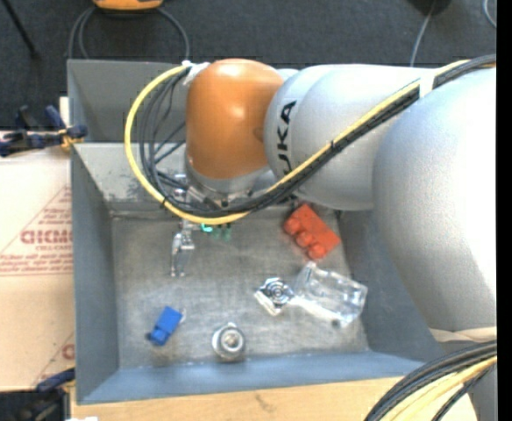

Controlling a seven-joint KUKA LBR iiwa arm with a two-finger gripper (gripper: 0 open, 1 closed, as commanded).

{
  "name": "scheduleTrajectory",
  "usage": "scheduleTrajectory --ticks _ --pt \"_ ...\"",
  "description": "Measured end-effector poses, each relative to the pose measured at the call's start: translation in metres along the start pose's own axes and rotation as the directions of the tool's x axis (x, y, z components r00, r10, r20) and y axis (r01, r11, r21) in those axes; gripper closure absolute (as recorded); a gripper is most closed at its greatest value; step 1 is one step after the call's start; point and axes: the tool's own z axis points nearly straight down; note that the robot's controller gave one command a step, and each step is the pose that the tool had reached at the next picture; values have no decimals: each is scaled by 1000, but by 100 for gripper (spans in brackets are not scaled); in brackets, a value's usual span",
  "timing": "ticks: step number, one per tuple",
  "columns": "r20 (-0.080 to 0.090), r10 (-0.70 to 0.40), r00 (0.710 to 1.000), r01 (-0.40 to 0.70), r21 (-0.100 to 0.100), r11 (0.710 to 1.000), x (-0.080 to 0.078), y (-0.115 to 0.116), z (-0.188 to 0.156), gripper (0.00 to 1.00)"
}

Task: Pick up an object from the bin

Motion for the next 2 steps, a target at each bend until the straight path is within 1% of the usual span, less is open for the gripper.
scheduleTrajectory --ticks 1,2 --pt "22 -496 868 496 4 868 46 13 74 0" --pt "8 -682 731 682 5 731 71 23 91 0"
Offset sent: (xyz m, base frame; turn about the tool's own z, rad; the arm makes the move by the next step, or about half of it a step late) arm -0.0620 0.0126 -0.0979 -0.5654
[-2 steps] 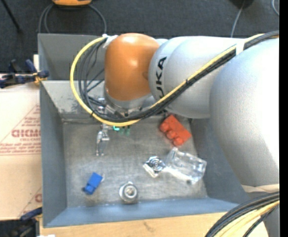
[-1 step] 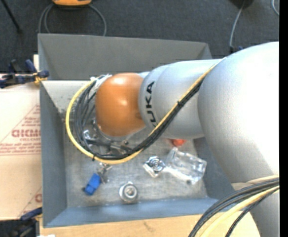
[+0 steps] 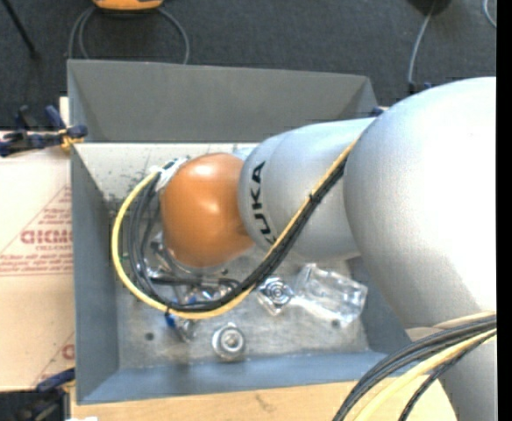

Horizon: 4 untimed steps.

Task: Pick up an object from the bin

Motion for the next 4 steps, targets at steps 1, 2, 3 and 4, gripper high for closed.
scheduleTrajectory --ticks 1,2,3,4 --pt "-1 -114 994 114 1 994 11 5 -24 0" --pt "0 -268 963 268 2 963 -5 9 5 0" --pt "3 -261 965 261 0 965 -7 8 3 0" --pt "9 -260 966 260 2 966 -9 8 1 100"
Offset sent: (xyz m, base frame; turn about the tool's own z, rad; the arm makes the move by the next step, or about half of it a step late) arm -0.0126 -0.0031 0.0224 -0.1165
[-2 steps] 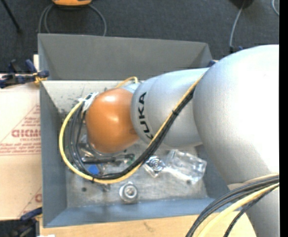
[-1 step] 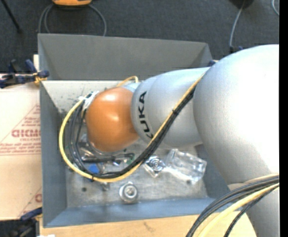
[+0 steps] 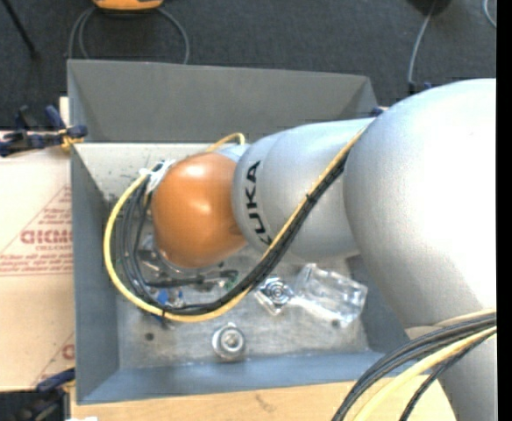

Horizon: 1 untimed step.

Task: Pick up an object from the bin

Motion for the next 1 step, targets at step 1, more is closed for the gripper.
scheduleTrajectory --ticks 1 --pt "-6 7 1000 -7 2 1000 -3 -3 -93 100"
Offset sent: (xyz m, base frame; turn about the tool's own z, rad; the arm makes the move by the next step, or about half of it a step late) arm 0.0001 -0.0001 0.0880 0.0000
